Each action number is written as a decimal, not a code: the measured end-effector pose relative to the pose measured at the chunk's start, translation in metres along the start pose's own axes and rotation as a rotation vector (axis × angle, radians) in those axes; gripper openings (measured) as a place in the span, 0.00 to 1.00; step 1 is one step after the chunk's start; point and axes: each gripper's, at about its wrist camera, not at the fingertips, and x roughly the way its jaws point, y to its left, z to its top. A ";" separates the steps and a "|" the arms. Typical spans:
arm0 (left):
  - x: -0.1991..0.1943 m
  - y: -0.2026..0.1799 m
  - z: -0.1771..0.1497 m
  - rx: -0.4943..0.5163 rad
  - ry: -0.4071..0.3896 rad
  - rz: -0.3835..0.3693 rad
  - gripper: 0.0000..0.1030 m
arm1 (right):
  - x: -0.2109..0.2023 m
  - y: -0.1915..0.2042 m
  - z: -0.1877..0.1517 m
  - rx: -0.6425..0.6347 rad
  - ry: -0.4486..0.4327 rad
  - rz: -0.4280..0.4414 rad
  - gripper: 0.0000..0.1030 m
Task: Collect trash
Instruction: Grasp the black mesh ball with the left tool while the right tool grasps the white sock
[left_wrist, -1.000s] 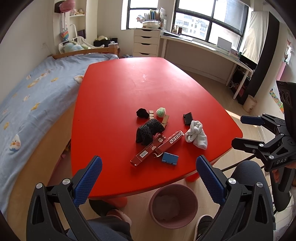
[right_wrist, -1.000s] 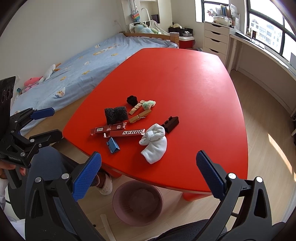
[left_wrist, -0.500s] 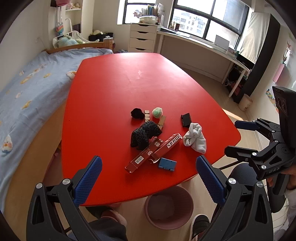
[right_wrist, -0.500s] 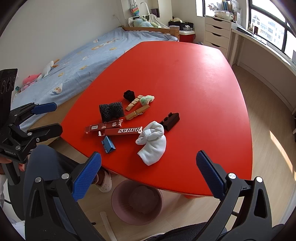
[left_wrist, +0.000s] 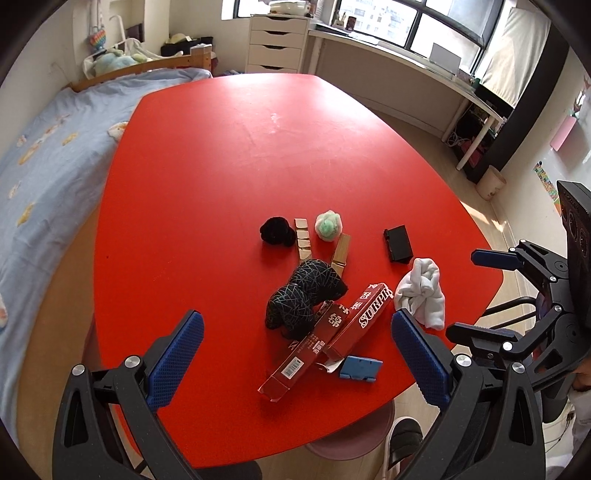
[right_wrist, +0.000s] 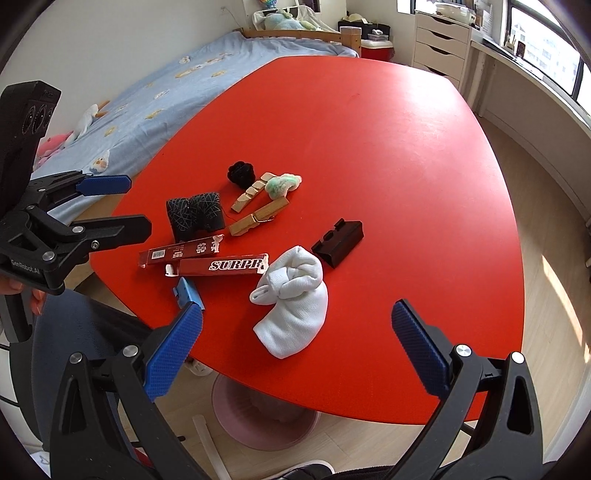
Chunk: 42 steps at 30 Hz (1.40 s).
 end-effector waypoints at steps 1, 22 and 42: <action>0.004 0.001 0.002 0.001 0.010 -0.003 0.94 | 0.003 0.000 0.000 -0.002 0.007 -0.003 0.97; 0.040 0.005 0.014 0.004 0.078 -0.052 0.28 | 0.032 -0.005 0.002 0.012 0.053 0.076 0.33; -0.010 -0.017 0.003 0.032 -0.033 -0.043 0.25 | -0.015 -0.003 -0.010 -0.013 -0.029 0.071 0.28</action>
